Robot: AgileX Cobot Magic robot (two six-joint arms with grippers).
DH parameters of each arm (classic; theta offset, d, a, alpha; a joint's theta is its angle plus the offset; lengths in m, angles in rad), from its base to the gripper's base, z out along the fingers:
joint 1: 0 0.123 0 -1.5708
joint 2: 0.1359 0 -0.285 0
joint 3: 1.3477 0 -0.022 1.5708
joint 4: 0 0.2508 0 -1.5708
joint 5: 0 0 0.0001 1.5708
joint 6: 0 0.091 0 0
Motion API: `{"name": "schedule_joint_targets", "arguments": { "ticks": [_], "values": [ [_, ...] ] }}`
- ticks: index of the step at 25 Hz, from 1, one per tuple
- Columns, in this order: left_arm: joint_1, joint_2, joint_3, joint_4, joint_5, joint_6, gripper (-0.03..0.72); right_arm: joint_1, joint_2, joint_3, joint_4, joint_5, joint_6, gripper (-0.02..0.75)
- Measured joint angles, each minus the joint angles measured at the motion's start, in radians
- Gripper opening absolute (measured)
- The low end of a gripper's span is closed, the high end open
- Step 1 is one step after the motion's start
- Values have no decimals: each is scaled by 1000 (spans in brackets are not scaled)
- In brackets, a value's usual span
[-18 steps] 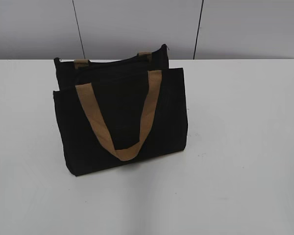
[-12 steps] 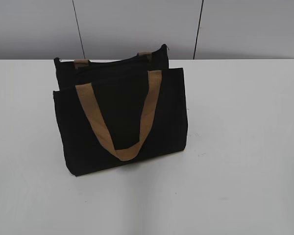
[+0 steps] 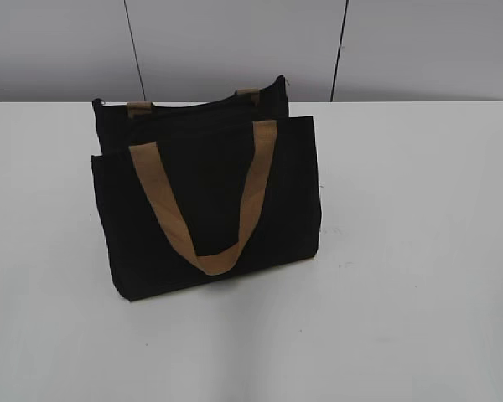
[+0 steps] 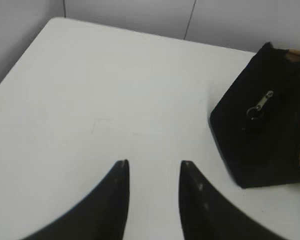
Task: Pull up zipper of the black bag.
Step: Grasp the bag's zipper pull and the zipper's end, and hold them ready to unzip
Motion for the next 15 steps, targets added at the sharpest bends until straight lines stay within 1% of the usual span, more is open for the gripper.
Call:
{"name": "schedule_joint_targets", "arguments": {
  "ticks": [1,5,8,11,15],
  "values": [
    [0,21,-15,-13,-30,39,262,0,0,0,0,0,0,323],
    [0,110,-54,-137,-240,205,311,0,0,0,0,0,0,323],
    [-6,195,-54,-217,-382,284,347,0,0,0,0,0,0,323],
    [-42,286,-42,-263,-531,334,359,0,0,0,0,0,0,323],
    [-117,434,17,-279,-741,363,362,0,0,0,0,0,0,323]
  ]
}}
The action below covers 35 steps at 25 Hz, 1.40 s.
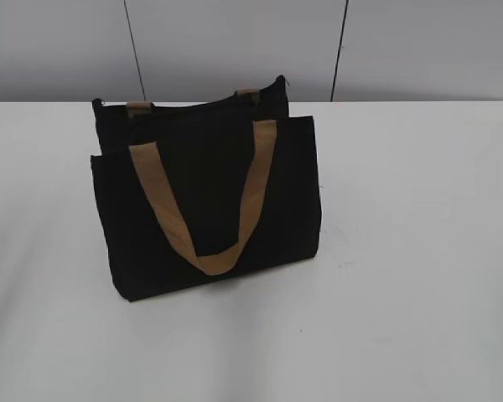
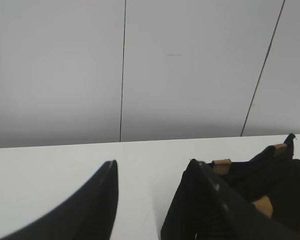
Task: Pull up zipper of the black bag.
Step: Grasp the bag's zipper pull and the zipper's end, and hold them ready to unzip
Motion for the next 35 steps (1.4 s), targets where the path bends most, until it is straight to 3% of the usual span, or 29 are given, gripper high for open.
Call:
{"name": "schedule_joint_targets", "arguments": {
  "ticks": [9,13,25,30,35],
  "values": [
    [-187,445,187,-9,-631,3,362,0,0,0,0,0,0,323],
    [-240,631,226,-2,-824,-39,362,0,0,0,1,0,0,323],
    [-251,1011,312,151,-1142,-294,362,0,0,0,1,0,0,323],
    [-251,1118,347,250,-1243,-308,362,0,0,0,1,0,0,323],
    [-251,1279,346,281,-1369,-307,362,0,0,0,1,0,0,323]
  ]
}}
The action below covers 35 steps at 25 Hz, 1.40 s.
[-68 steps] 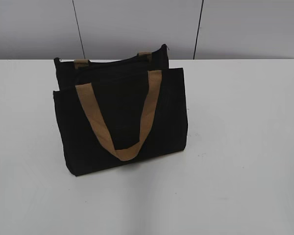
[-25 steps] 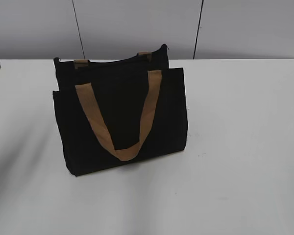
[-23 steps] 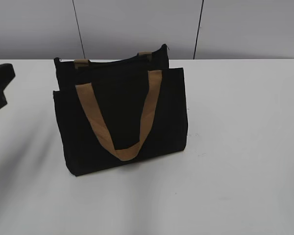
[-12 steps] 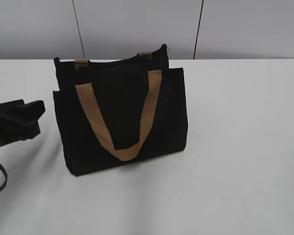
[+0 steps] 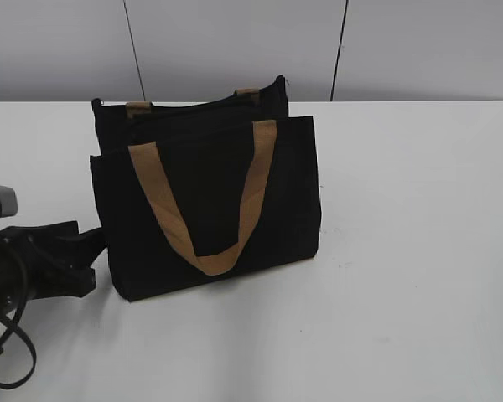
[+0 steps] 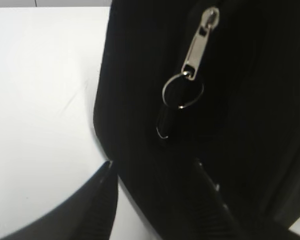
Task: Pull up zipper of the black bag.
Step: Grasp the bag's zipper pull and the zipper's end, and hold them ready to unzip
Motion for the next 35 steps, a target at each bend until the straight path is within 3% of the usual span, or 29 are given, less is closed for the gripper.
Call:
{"name": "schedule_joint_targets", "arguments": {
  "ticks": [4,16,23,35],
  "values": [
    [0,90,0,7,-94,1,362,0,0,0,0,0,0,323],
    [0,128,-100,29,-111,2,362,0,0,0,0,0,0,323],
    [0,148,-178,28,-61,2,362,0,0,0,0,0,0,323],
    [1,148,-166,69,21,2,355,0,0,0,0,0,0,324]
  ]
}}
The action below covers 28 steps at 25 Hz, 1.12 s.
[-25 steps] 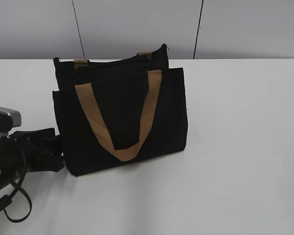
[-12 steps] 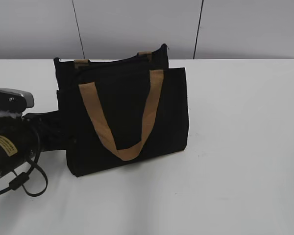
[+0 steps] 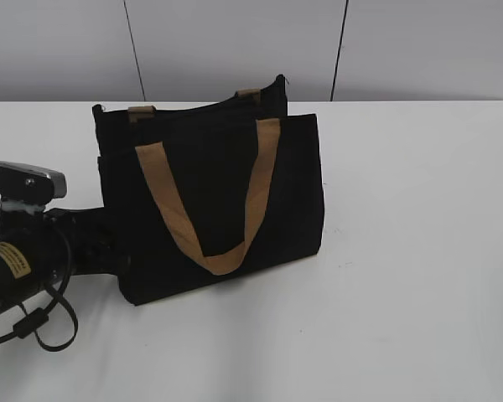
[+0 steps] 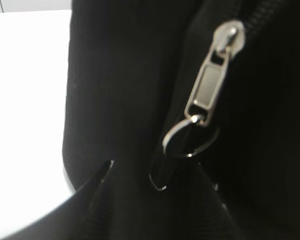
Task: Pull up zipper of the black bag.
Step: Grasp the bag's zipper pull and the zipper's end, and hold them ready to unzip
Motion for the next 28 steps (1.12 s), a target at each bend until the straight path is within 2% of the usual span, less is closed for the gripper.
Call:
{"name": "schedule_joint_targets", "arguments": {
  "ticks": [7,13,18,23,26,28],
  "values": [
    [0,0,0,4,18,0,325,0,0,0,0,0,0,324],
    [0,36,0,4,-51,0,306,0,0,0,0,0,0,324],
    [0,70,0,7,-116,0,220,0,0,0,0,0,0,324],
    [0,72,0,1,-133,0,176,0,0,0,0,0,0,324],
    [0,77,0,-18,-127,0,59,0,0,0,0,0,0,324],
    [0,77,12,-34,-130,0,32,0,0,0,0,0,0,324]
  ]
}}
